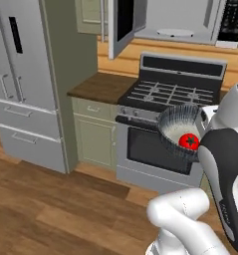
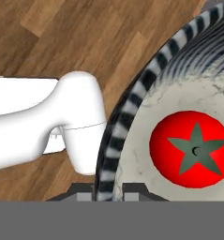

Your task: Pick the tomato from the sink and place it in the bowl. Then pick the bowl and place it in the microwave. Then close the microwave door and press the start button.

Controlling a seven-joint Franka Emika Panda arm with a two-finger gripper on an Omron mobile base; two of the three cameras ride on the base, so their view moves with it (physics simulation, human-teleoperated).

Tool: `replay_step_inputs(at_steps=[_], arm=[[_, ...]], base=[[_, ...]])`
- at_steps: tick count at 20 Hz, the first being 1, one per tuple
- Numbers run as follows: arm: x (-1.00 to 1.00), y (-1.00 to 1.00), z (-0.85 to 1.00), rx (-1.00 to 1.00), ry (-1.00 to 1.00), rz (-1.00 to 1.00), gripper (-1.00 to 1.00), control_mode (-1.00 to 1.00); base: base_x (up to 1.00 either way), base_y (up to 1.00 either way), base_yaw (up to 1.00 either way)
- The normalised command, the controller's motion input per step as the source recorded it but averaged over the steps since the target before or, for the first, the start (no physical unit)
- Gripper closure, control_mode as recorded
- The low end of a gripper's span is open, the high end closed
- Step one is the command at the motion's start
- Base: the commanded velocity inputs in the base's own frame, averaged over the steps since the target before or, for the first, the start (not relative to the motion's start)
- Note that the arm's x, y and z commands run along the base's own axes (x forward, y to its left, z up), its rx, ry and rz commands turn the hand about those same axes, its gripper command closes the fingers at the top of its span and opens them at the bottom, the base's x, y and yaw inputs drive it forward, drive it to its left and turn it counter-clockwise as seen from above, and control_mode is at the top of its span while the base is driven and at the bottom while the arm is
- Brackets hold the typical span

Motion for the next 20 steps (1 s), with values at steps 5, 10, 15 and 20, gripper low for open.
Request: replay_step_inputs(at_steps=[5, 10, 15, 20], arm=[[0.00, 0.00, 0.00, 0.00, 0.00, 0.00, 1.00, 1.00], [0.00, 0.00, 0.00, 0.00, 0.00, 0.00, 1.00, 1.00], [0.00, 0.00, 0.00, 0.00, 0.00, 0.00, 1.00, 1.00], [0.00, 0.00, 0.00, 0.00, 0.00, 0.00, 1.00, 1.00]], base=[[1.00, -0.37, -0.09], [1.00, -0.10, -0.01], [1.00, 0.09, -0.07], [0.96, 0.00, -0.07]])
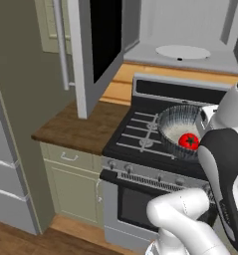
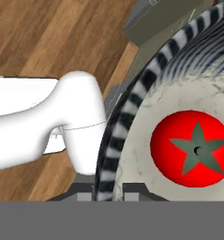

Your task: Pick the tomato from the sink and place it in the bowl. Then pick the bowl and place it in the microwave. Then close the microwave door and press the start button.

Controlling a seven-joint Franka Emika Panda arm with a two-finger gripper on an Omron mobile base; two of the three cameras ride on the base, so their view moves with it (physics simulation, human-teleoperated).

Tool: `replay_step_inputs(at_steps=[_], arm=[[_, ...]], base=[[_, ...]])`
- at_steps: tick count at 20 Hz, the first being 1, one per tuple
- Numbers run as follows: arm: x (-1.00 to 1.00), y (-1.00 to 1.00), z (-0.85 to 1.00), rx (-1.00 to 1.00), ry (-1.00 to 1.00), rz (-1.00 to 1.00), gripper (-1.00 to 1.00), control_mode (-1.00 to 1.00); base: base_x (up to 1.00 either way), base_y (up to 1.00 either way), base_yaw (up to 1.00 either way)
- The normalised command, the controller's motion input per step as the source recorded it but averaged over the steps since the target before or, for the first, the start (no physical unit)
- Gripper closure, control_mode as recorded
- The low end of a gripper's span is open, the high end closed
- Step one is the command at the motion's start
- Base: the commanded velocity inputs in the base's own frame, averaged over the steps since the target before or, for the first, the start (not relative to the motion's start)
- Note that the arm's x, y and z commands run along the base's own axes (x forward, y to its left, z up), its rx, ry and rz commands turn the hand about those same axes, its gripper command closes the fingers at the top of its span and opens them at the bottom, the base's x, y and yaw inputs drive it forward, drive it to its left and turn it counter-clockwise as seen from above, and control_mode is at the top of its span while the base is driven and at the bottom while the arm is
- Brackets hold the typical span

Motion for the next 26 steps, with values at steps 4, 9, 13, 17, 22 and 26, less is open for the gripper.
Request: replay_step_inputs(at_steps=[4, 9, 13, 17, 22, 26], arm=[[0.00, 0.00, 0.00, 0.00, 0.00, 0.00, 1.00, 1.00], [0.00, 0.00, 0.00, 0.00, 0.00, 0.00, 1.00, 1.00], [0.00, 0.00, 0.00, 0.00, 0.00, 0.00, 1.00, 1.00], [0.00, 0.00, 0.00, 0.00, 0.00, 0.00, 1.00, 1.00], [-0.16, 0.00, 0.60, 0.00, -0.23, -0.01, 1.00, -1.00], [0.00, 0.00, 0.81, 0.00, -0.36, -0.03, 1.00, -1.00]], base=[[0.72, 0.01, -0.02], [0.78, -0.01, -0.10], [0.20, 0.00, -0.19], [0.00, 0.00, -0.02], [-0.02, 0.00, 0.00], [0.00, 0.00, 0.00]])
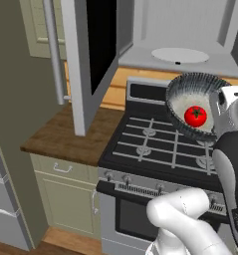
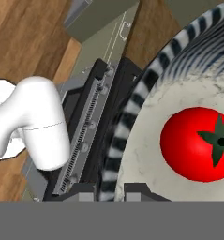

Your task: Pick the tomato from the sink and place it in the bowl. Then pick the bowl and place it in the microwave. Then close the microwave door and press the start button.

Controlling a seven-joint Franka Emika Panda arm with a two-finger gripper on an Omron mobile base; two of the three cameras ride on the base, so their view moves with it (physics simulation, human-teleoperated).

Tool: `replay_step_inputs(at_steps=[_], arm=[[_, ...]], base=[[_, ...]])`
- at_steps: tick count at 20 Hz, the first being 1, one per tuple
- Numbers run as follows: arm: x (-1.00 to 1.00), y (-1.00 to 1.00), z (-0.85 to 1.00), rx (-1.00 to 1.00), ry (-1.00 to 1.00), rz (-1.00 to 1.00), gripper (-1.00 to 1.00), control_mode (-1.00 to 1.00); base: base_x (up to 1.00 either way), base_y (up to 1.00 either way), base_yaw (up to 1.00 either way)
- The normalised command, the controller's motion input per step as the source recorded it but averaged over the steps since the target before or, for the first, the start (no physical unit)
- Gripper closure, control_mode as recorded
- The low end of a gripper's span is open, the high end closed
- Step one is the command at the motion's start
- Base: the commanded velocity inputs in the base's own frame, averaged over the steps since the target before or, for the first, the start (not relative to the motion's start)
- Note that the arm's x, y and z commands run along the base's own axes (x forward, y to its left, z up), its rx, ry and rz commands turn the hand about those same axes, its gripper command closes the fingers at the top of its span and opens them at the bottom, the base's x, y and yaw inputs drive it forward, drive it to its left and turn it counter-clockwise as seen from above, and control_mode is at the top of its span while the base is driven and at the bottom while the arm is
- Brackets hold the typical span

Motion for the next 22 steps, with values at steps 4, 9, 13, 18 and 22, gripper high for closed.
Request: replay_step_inputs(at_steps=[4, 9, 13, 18, 22], arm=[[-0.08, -0.14, 0.84, 0.00, -0.20, 0.00, 1.00, -1.00], [0.42, -0.11, 0.44, 0.00, -0.01, -0.03, 1.00, -1.00], [0.82, -0.20, 0.15, 0.00, -0.02, -0.07, 1.00, -1.00], [0.86, -0.29, 0.18, 0.00, -0.01, -0.08, 1.00, -1.00], [0.80, -0.24, 0.17, 0.00, -0.03, -0.07, 1.00, -1.00]], base=[[0.00, 0.00, 0.00], [0.00, 0.00, 0.00], [0.00, 0.00, 0.00], [0.00, 0.00, 0.00], [0.00, 0.00, 0.00]])
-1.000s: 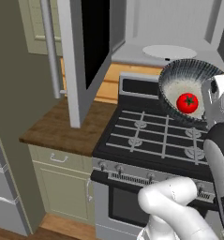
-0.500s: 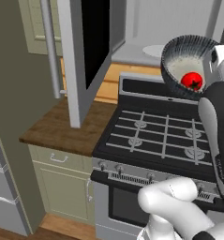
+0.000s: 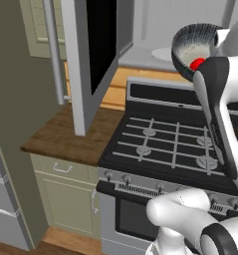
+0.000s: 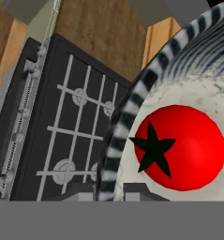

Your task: Pick the tomato from the sink and place it in the bowl. Then pick the bowl and place it in the microwave. Then close the microwave door and press the start button.

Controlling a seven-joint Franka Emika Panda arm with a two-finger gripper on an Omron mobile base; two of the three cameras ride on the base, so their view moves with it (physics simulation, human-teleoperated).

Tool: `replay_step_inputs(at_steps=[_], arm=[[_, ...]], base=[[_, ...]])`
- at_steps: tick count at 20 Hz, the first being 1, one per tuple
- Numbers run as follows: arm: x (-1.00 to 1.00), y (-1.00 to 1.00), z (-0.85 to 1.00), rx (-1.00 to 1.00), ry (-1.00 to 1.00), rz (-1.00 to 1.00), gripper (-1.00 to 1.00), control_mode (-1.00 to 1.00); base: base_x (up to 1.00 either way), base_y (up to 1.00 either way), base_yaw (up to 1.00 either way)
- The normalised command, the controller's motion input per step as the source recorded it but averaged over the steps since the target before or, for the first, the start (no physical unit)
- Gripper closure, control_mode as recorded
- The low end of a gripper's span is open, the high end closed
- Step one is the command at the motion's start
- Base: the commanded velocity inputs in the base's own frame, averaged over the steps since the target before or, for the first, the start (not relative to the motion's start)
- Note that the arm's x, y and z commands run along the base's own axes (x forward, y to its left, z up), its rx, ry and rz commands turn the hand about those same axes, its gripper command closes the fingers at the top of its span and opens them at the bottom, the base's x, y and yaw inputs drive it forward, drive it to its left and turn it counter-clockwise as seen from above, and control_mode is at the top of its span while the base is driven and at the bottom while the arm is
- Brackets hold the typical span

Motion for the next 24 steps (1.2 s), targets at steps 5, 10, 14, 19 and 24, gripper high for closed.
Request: replay_step_inputs(at_steps=[5, 10, 14, 19, 24], arm=[[0.93, -0.19, 0.19, 0.00, 0.00, -0.06, 1.00, -1.00], [0.75, -0.21, 0.14, 0.00, -0.05, 0.00, 1.00, -1.00], [0.86, -0.31, 0.03, 0.01, 0.00, 0.00, 1.00, -1.00], [0.92, -0.33, 0.00, 0.01, 0.01, 0.00, 1.00, -1.00], [0.84, -0.22, 0.00, 0.01, 0.03, 0.00, 1.00, -1.00]], base=[[0.00, 0.00, 0.00], [0.00, 0.00, 0.00], [0.00, 0.00, 0.00], [0.00, 0.00, 0.00], [0.00, 0.00, 0.00]])
